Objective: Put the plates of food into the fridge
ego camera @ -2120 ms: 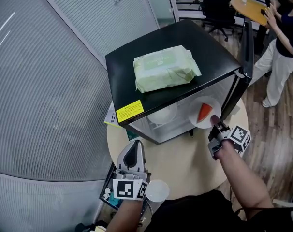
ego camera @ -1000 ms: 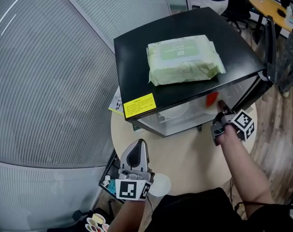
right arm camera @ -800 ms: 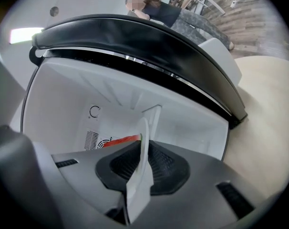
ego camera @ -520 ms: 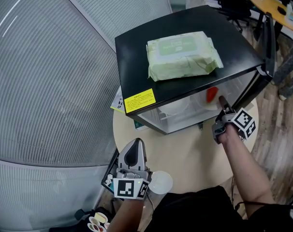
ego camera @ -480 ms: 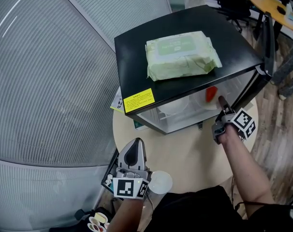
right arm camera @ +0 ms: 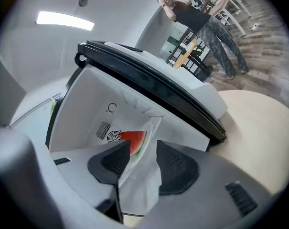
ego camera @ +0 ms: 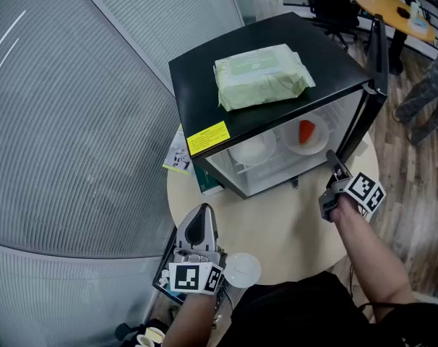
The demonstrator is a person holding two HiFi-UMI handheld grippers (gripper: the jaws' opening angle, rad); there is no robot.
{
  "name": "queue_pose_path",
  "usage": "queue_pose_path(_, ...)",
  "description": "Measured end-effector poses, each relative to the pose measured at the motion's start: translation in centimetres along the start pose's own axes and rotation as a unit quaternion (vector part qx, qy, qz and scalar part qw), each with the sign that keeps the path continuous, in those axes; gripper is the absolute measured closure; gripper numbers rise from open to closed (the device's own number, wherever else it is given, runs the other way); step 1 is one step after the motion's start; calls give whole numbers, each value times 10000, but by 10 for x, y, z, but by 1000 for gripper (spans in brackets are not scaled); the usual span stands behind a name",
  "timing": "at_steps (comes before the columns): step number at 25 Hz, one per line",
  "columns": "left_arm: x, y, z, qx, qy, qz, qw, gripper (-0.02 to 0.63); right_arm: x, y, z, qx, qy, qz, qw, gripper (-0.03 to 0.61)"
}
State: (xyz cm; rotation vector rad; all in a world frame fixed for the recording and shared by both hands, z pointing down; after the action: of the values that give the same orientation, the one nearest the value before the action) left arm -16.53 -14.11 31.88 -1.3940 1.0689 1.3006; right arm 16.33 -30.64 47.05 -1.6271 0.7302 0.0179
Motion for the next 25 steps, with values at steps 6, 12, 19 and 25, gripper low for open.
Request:
queue_pose_path(6,-3,20,38,-116,-55,91,9999,611,-29,14,49,-28,-135,239,9996,407)
queue_pose_path(12,-4,44,86,-256,-143,98,9995,611,-93,28,95,-24,-44,405,9992,407)
queue_pose_path(19,-20,69,148,-418,-52,156,9990,611,-177,31,148,-171,101,344,9992,407)
queue_pose_path(25,-29,76,186,-567,-44,146,9983,611,-235,28,184,-266,252,337,9988,407)
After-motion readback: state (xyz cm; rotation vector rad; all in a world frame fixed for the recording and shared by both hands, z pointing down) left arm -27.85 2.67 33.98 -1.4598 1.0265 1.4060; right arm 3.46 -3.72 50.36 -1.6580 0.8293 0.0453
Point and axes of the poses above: the fingertips, and each gripper's own axes: z backward along the fingers, y to its left, x out of its top, the point moved 1 cm from there along z, backward along the fingers, and after that the axes turned 3 degrees about -z, right-handed, at the moved point
